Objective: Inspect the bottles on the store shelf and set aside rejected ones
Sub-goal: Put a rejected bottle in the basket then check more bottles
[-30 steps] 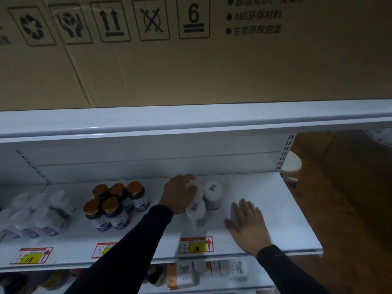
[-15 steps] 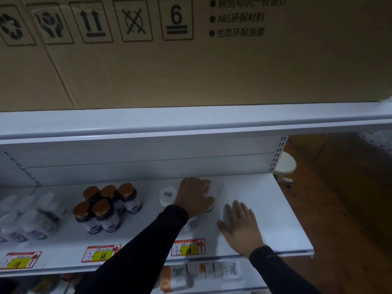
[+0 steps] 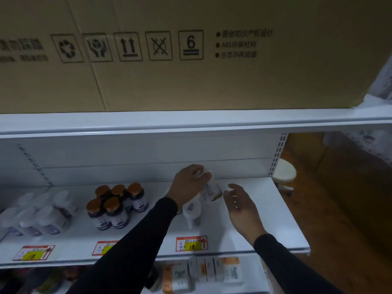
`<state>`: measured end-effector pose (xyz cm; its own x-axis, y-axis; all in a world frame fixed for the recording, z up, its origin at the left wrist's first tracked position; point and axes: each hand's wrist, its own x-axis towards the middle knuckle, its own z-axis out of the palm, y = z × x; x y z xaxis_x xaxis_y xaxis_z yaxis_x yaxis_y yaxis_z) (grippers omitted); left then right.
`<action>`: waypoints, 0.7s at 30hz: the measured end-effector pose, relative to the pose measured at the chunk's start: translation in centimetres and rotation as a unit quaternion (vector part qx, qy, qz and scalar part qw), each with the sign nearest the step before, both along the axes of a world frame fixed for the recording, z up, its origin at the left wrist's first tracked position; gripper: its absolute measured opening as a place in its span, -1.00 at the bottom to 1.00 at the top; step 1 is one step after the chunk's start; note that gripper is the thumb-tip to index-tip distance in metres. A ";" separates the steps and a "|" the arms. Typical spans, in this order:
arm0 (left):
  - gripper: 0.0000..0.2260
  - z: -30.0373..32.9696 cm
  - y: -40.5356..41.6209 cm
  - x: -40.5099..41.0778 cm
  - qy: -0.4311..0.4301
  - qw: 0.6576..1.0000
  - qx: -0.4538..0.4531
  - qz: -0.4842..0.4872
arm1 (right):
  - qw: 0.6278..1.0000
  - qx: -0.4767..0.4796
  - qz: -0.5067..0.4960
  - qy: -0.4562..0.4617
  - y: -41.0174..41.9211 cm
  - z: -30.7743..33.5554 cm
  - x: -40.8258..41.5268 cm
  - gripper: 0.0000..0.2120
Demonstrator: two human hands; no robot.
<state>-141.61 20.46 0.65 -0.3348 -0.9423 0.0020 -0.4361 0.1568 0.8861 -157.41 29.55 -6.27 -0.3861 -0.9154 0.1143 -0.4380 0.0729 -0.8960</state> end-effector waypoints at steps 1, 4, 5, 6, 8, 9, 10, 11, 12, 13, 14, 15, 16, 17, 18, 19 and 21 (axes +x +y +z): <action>-0.82 0.1 0.1 0.3 0.022 1.000 0.015 0.007 | 1.000 -0.009 0.012 -0.024 0.1 0.4 0.5 -0.69; -0.73 0.6 0.7 1.1 0.059 0.997 0.038 0.023 | 0.998 -0.018 0.058 -0.027 0.5 1.3 1.8 -0.42; -0.70 0.8 0.9 1.3 0.066 0.996 0.043 0.032 | 0.997 -0.022 0.069 -0.015 0.7 1.6 2.2 -0.34; -0.69 1.0 1.1 1.5 0.074 0.995 0.048 0.039 | 0.997 -0.030 0.077 -0.005 0.8 1.9 2.6 -0.29; -0.69 1.3 1.5 1.7 0.082 0.994 0.051 0.045 | 0.995 -0.048 0.084 0.010 1.0 2.4 3.4 -0.27; -0.71 1.3 1.7 1.8 0.084 0.994 0.053 0.046 | 0.995 -0.056 0.087 0.016 1.1 2.6 3.8 -0.29; -0.73 1.5 1.9 2.0 0.088 0.993 0.057 0.046 | 0.994 -0.062 0.088 0.022 1.1 2.7 4.1 -0.31; -0.75 1.6 2.1 2.2 0.091 0.993 0.062 0.046 | 0.993 -0.068 0.089 0.027 1.1 2.7 4.3 -0.34; -0.75 1.7 2.3 2.4 0.094 0.992 0.066 0.045 | 0.993 -0.072 0.091 0.027 1.2 2.8 4.5 -0.36; -0.75 1.8 2.4 2.7 0.100 0.992 0.069 0.043 | 0.993 -0.073 0.091 0.018 1.3 2.8 4.7 -0.40; -0.75 1.9 2.5 3.0 0.111 0.990 0.074 0.040 | 0.993 -0.071 0.092 0.007 1.3 2.9 4.8 -0.45; -0.78 2.0 2.7 3.3 0.130 0.987 0.085 0.034 | 0.993 -0.068 0.094 -0.004 1.4 3.0 4.9 -0.50; -0.81 2.0 2.9 3.7 0.158 0.982 0.102 0.027 | 0.993 -0.066 0.098 -0.011 1.6 3.2 5.0 -0.56; -0.84 2.1 3.1 3.9 0.188 0.974 0.123 0.020 | 0.993 -0.063 0.102 -0.015 1.7 3.3 5.1 -0.61; -0.85 2.2 3.2 4.2 0.212 0.967 0.140 0.015 | 0.992 -0.061 0.107 -0.017 1.8 3.5 5.3 -0.65; -0.83 2.2 3.4 4.4 0.227 0.962 0.152 0.012 | 0.992 -0.061 0.111 -0.018 1.9 3.7 5.5 -0.67; -0.78 2.3 3.5 4.7 0.243 0.956 0.166 0.013 | 0.991 -0.065 0.114 -0.022 1.9 3.9 5.8 -0.70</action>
<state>-136.93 23.93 2.93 -0.3462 -0.9263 -0.1487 0.0404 -0.1731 0.9841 -151.65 31.49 -2.38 -0.1777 -0.9579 0.2257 -0.3906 -0.1418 -0.9096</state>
